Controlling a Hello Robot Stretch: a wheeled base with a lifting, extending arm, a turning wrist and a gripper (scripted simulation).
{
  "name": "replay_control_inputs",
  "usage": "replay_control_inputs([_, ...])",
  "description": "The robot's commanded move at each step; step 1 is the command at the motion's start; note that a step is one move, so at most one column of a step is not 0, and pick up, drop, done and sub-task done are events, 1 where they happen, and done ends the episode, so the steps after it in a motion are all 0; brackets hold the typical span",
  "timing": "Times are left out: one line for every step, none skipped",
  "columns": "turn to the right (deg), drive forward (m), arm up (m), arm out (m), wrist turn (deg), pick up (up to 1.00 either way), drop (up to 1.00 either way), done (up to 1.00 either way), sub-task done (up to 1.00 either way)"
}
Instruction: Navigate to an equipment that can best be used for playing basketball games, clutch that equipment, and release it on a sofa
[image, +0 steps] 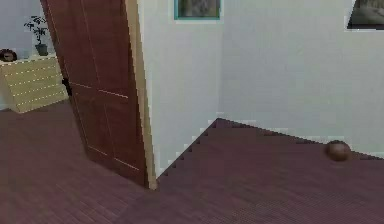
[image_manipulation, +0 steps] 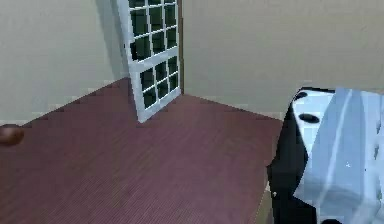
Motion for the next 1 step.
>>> replay_control_inputs([30.0, 0.00, 0.00, 0.00, 0.0, 0.00, 0.00, 0.00, 0.00])
